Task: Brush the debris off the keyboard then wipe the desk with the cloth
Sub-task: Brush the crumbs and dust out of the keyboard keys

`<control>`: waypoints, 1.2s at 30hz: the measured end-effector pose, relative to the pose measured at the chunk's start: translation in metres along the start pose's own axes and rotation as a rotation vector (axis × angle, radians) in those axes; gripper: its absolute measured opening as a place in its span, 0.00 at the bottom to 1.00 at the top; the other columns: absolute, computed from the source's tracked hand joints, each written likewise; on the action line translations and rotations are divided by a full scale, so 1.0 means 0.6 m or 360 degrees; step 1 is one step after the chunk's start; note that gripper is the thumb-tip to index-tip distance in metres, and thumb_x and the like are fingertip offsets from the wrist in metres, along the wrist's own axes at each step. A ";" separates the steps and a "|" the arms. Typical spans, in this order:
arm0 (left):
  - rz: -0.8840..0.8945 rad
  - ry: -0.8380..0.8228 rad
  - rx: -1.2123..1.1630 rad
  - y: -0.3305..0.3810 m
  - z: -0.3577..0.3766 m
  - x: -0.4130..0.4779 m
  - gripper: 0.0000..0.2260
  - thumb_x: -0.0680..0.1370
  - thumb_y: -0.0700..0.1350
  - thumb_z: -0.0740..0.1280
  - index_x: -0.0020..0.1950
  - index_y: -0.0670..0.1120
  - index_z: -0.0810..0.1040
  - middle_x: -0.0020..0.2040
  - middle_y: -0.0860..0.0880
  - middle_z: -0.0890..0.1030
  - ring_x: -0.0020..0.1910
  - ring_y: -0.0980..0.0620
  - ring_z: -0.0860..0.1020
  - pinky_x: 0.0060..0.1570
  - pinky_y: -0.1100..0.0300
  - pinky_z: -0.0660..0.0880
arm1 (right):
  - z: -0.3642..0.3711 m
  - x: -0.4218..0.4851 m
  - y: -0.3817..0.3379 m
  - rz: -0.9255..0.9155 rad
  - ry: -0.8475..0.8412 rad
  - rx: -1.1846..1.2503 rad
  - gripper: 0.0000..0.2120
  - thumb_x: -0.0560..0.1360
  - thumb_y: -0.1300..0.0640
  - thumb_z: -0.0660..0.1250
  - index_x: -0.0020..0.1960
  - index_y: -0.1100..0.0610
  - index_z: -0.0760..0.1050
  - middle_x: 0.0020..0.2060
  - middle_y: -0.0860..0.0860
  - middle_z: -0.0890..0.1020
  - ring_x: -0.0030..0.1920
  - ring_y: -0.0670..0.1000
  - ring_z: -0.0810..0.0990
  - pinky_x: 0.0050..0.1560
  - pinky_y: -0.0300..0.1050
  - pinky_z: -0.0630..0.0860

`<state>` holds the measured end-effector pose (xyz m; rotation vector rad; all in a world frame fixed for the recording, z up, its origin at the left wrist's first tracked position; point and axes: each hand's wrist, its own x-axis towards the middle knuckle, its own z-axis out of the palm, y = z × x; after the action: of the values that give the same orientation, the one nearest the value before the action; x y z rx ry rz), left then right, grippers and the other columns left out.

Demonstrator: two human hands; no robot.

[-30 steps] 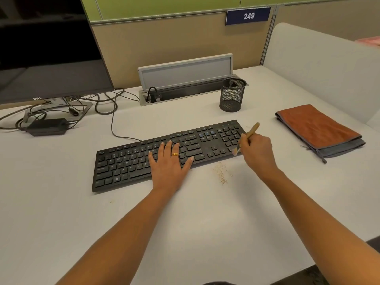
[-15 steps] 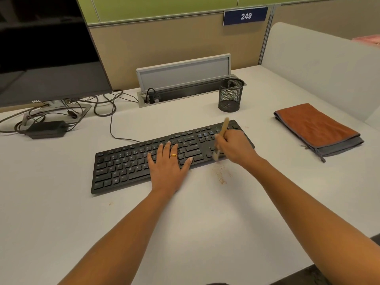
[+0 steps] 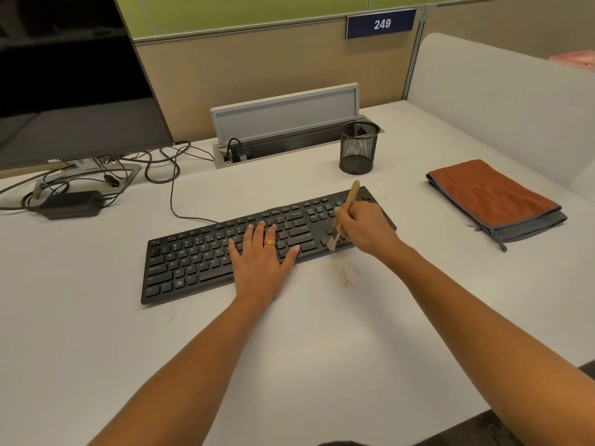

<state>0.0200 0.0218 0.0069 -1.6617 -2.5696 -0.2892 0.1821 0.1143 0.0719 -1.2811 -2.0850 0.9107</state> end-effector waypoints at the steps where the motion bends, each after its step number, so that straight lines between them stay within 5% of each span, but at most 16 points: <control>1: 0.0000 -0.0001 0.0000 0.000 0.000 -0.001 0.31 0.79 0.65 0.49 0.77 0.50 0.56 0.78 0.50 0.55 0.77 0.50 0.49 0.73 0.43 0.46 | 0.002 0.003 -0.003 -0.0009 0.0029 0.0066 0.17 0.81 0.54 0.56 0.46 0.65 0.78 0.34 0.51 0.77 0.32 0.44 0.75 0.37 0.40 0.74; 5: 0.0001 -0.0018 -0.0014 0.001 -0.002 -0.002 0.33 0.77 0.67 0.49 0.77 0.50 0.55 0.78 0.50 0.54 0.77 0.50 0.48 0.73 0.43 0.45 | 0.032 0.001 -0.023 -0.0094 -0.0123 0.0210 0.17 0.80 0.53 0.59 0.48 0.65 0.79 0.35 0.52 0.80 0.31 0.43 0.76 0.32 0.29 0.75; 8: 0.0010 -0.0030 0.0012 0.001 -0.002 -0.003 0.36 0.76 0.69 0.48 0.77 0.50 0.55 0.78 0.50 0.54 0.77 0.50 0.48 0.74 0.43 0.46 | 0.049 -0.006 -0.033 -0.0092 -0.0290 0.0154 0.15 0.80 0.55 0.58 0.49 0.65 0.78 0.31 0.47 0.78 0.31 0.45 0.76 0.32 0.31 0.74; 13: 0.0008 -0.0031 -0.0003 0.000 -0.003 -0.003 0.37 0.75 0.70 0.49 0.77 0.50 0.55 0.78 0.50 0.54 0.77 0.51 0.48 0.74 0.42 0.45 | 0.009 0.013 -0.018 -0.0092 0.0088 -0.0226 0.18 0.81 0.55 0.55 0.46 0.67 0.77 0.39 0.54 0.81 0.38 0.49 0.78 0.40 0.37 0.70; 16: 0.0005 -0.0068 0.0007 0.000 -0.004 -0.005 0.39 0.74 0.72 0.48 0.78 0.50 0.54 0.79 0.50 0.53 0.77 0.51 0.47 0.74 0.42 0.44 | -0.002 0.009 0.002 -0.0007 -0.0113 -0.0017 0.18 0.80 0.53 0.58 0.48 0.67 0.78 0.38 0.55 0.81 0.37 0.48 0.79 0.41 0.45 0.78; 20: 0.0004 -0.0093 0.0016 0.001 -0.006 -0.004 0.41 0.72 0.73 0.47 0.78 0.50 0.52 0.79 0.50 0.51 0.78 0.51 0.46 0.74 0.42 0.43 | -0.018 -0.014 0.010 0.0012 -0.0240 -0.0039 0.17 0.80 0.56 0.57 0.44 0.67 0.78 0.31 0.49 0.77 0.32 0.46 0.75 0.36 0.39 0.74; 24: 0.0001 -0.0110 0.0031 0.000 -0.008 -0.003 0.42 0.71 0.74 0.47 0.78 0.50 0.52 0.79 0.50 0.51 0.78 0.51 0.46 0.74 0.42 0.43 | -0.027 -0.017 0.021 0.0031 0.0052 0.0048 0.15 0.80 0.54 0.57 0.42 0.61 0.77 0.33 0.50 0.76 0.32 0.46 0.75 0.40 0.44 0.76; 27: -0.0002 -0.0109 0.0034 0.001 -0.008 -0.005 0.42 0.71 0.74 0.47 0.78 0.50 0.52 0.79 0.50 0.51 0.78 0.51 0.46 0.74 0.42 0.43 | -0.013 -0.028 0.025 0.0010 -0.0078 0.0185 0.16 0.80 0.54 0.58 0.45 0.63 0.79 0.32 0.50 0.77 0.30 0.45 0.76 0.31 0.33 0.75; 31: 0.0004 -0.0114 0.0062 0.003 -0.008 -0.004 0.42 0.72 0.74 0.48 0.78 0.50 0.51 0.79 0.50 0.50 0.78 0.51 0.45 0.74 0.42 0.43 | 0.003 -0.040 0.024 0.0037 -0.0178 0.0304 0.16 0.80 0.56 0.58 0.39 0.61 0.77 0.29 0.51 0.77 0.27 0.44 0.76 0.28 0.33 0.74; 36: 0.0009 -0.0117 0.0034 0.001 -0.007 -0.004 0.42 0.71 0.74 0.48 0.78 0.50 0.52 0.79 0.50 0.51 0.78 0.51 0.46 0.74 0.42 0.43 | 0.003 -0.043 0.031 0.0122 0.0018 0.0267 0.17 0.80 0.55 0.57 0.46 0.66 0.78 0.31 0.50 0.77 0.27 0.42 0.76 0.30 0.32 0.75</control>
<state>0.0216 0.0193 0.0105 -1.7028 -2.6100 -0.2037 0.2018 0.0966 0.0542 -1.2817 -1.9174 1.0843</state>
